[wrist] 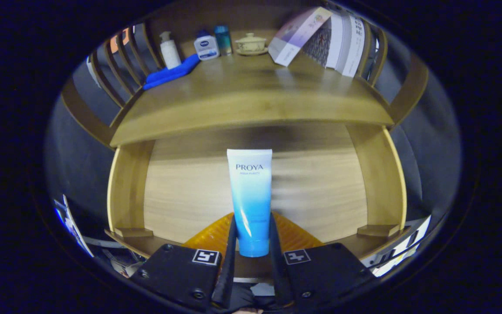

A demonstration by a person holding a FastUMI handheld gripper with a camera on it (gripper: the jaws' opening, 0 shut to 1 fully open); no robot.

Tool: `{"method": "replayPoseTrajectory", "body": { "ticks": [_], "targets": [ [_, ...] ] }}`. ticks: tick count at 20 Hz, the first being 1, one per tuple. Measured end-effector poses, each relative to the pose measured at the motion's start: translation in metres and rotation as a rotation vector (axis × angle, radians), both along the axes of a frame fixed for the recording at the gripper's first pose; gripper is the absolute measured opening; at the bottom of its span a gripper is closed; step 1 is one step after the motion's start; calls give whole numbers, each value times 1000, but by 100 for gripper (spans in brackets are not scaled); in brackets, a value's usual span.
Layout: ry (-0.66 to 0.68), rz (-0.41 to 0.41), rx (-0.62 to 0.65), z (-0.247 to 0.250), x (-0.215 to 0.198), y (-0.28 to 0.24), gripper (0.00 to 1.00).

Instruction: Pull open the drawer, take out the items inside it, and place them on the countertop above the cabinet.

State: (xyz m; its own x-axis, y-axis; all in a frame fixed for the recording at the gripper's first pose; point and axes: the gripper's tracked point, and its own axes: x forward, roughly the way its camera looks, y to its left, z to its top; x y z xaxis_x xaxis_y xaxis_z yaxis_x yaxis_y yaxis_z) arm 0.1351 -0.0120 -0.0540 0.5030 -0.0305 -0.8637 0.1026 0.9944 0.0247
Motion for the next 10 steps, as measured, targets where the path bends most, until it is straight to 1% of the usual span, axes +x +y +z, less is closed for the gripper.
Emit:
{"method": "replayPoseTrajectory", "body": {
  "ticks": [6,10],
  "targets": [
    [-56,2,-2,44,15,-1,40],
    [-49,2,-17,55,36,-7,40]
  ]
}}
